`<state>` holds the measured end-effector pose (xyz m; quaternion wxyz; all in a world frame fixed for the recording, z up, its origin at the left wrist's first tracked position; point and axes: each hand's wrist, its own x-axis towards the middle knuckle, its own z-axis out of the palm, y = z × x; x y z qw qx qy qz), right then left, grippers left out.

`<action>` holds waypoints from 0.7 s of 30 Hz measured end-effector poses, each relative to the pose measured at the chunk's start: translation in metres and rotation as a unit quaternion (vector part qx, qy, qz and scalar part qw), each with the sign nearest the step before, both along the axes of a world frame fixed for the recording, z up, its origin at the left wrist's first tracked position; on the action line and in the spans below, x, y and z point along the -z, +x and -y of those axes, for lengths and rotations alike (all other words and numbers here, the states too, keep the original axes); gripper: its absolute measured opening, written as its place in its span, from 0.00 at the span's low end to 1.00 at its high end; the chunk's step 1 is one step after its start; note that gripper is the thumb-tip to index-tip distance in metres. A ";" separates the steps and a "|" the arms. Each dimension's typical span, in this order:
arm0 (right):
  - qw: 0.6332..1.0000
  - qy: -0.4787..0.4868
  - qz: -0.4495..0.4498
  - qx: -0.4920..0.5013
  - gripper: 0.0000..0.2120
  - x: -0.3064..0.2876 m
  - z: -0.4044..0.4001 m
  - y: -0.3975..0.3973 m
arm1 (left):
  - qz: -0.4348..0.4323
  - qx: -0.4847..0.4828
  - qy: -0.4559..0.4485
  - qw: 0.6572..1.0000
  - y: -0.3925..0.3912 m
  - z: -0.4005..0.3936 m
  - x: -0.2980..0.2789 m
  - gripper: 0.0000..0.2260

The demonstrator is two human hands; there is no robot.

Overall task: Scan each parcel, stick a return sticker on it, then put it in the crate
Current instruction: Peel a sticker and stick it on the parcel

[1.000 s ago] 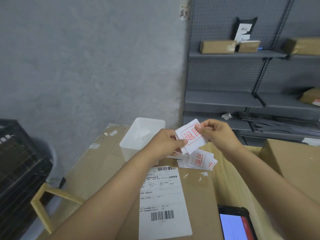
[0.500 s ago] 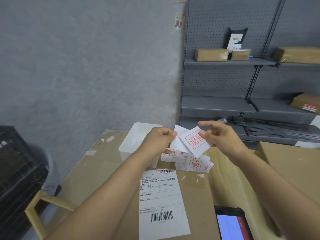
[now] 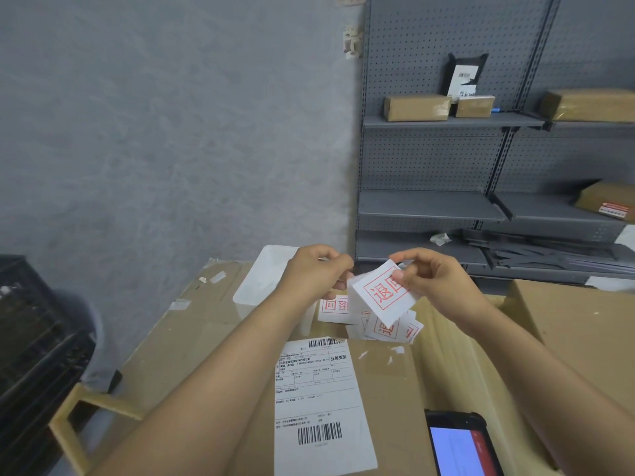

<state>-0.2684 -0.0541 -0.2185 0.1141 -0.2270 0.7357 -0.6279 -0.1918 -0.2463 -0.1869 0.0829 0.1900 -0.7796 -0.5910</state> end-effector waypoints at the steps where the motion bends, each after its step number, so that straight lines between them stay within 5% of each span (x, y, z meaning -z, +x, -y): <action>1: 1.000 0.001 -0.001 -0.002 0.07 0.000 -0.001 0.000 | 0.003 0.000 0.000 1.000 -0.001 0.000 0.000 0.04; 5: 1.000 -0.006 0.014 0.002 0.09 0.004 -0.005 -0.001 | -0.010 -0.027 -0.018 0.999 -0.005 0.004 -0.002 0.05; 12: 0.999 -0.040 0.013 -0.013 0.09 0.003 -0.007 -0.002 | 0.056 0.093 -0.080 0.991 -0.007 0.000 0.002 0.05; 21: 0.997 -0.067 0.034 -0.024 0.12 0.004 -0.014 -0.006 | 0.040 0.112 -0.079 0.990 -0.011 0.003 0.004 0.05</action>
